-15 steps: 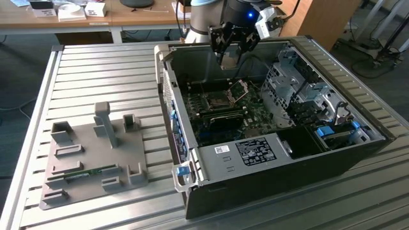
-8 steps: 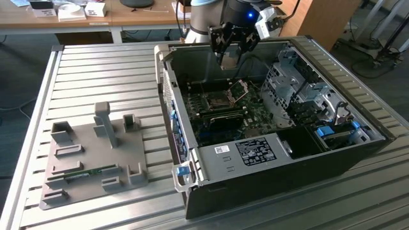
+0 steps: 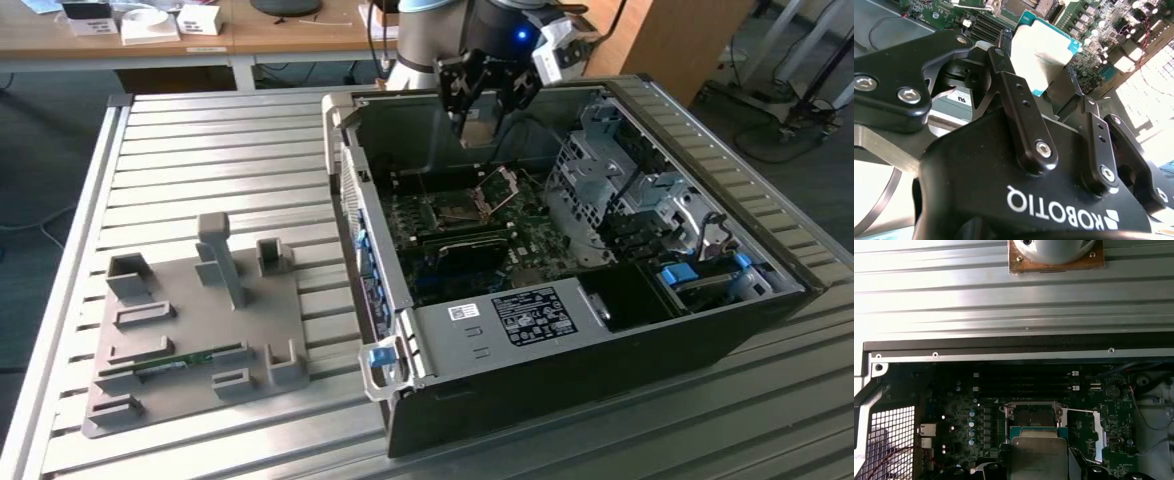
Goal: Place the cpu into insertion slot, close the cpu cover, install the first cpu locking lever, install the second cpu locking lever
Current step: 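Place the cpu into insertion slot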
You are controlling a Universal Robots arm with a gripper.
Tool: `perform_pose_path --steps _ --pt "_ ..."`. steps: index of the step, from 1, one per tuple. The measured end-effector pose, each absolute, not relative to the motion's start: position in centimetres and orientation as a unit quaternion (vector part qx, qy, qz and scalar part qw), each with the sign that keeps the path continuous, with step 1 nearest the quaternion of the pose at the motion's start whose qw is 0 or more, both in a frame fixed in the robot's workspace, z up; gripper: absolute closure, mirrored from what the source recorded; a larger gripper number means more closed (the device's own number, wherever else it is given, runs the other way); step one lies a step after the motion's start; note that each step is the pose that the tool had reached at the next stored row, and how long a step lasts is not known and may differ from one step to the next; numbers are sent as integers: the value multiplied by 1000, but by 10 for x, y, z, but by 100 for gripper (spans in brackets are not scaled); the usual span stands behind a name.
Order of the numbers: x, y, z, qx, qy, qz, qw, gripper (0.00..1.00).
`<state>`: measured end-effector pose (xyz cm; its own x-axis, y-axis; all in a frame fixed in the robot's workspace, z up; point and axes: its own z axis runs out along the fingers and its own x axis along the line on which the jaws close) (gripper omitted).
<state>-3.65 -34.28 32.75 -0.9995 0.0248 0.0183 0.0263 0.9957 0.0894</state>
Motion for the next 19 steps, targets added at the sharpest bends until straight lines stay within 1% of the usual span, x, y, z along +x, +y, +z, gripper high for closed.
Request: perform_pose_path --steps 19 --pt "-37 -343 322 -13 -999 -42 9 46"
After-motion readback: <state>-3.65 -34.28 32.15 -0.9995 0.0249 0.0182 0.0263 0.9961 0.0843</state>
